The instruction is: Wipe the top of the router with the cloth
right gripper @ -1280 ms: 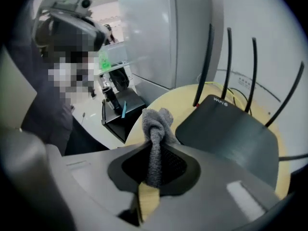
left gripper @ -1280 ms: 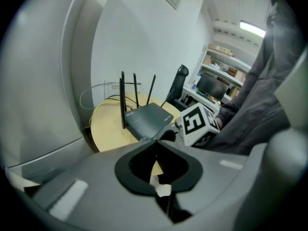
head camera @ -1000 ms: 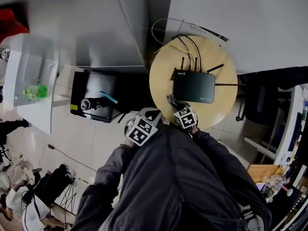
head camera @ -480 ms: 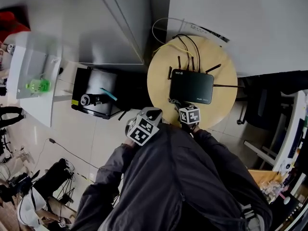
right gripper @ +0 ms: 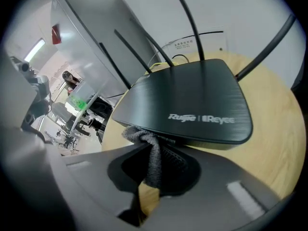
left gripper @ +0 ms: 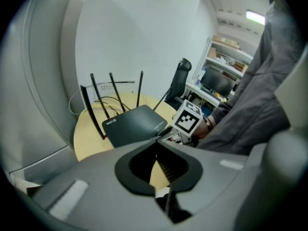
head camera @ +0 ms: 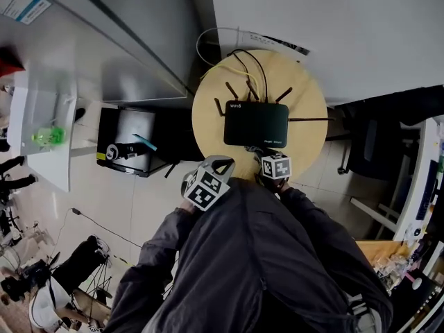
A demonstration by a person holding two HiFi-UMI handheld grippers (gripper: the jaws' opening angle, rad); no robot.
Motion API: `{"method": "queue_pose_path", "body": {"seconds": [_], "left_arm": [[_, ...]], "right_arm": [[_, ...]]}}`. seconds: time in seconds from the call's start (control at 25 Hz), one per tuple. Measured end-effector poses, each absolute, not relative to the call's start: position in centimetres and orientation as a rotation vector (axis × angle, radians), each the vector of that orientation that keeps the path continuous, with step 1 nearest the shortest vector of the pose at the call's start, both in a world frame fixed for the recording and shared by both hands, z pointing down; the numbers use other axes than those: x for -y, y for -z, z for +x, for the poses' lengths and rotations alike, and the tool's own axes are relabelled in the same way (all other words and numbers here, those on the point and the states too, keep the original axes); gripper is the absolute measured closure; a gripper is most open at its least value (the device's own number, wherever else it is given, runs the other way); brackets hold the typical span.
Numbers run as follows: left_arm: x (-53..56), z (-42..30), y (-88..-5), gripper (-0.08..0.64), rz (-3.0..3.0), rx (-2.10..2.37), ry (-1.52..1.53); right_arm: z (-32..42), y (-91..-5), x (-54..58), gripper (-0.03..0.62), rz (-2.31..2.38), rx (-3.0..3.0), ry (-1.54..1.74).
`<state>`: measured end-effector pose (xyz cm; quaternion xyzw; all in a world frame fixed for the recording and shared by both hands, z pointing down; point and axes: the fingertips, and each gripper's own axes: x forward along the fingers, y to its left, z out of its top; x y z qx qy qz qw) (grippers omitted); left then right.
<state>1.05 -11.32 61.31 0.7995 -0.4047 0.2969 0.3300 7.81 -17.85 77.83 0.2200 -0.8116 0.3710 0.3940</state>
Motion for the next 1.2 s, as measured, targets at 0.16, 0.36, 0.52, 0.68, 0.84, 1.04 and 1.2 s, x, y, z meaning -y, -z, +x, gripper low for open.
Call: {"method": "queue_pose_path", "body": {"seconds": [0.16,0.36,0.52,0.68,0.84,1.04,1.2], "left_arm": [[12.7,3.3,-61.1,0.56,2.108,1.028,-0.793],[14.0,6.4,-61.5,0.56,2.118,0.999,-0.793],[14.8,8.4,-61.6,0.56,2.113,0.997,-0.792],[15.3,9.9,-61.6,0.56,2.11,1.001,-0.79],[15.8,10.7,-61.5,0.56,2.11,1.026,-0.768],[15.8,11.7,-61.8,0.56,2.118,1.036,-0.755],[15.4,12.4,-62.1,0.56,2.129,1.023,-0.741]], "right_arm": [[10.1,-77.9,18.8,0.557,0.567,2.057,-0.949],[13.5,-78.1,20.0,0.557,0.597,2.04,-0.958],[15.4,-77.9,20.9,0.557,0.595,2.045,-0.958],[16.6,-78.1,21.4,0.557,0.559,2.054,-0.9],[16.7,-77.8,21.4,0.557,0.478,2.076,-0.82],[16.6,-76.8,20.3,0.557,0.332,2.108,-0.722],[16.7,-75.7,20.0,0.558,0.332,2.143,-0.625]]}}
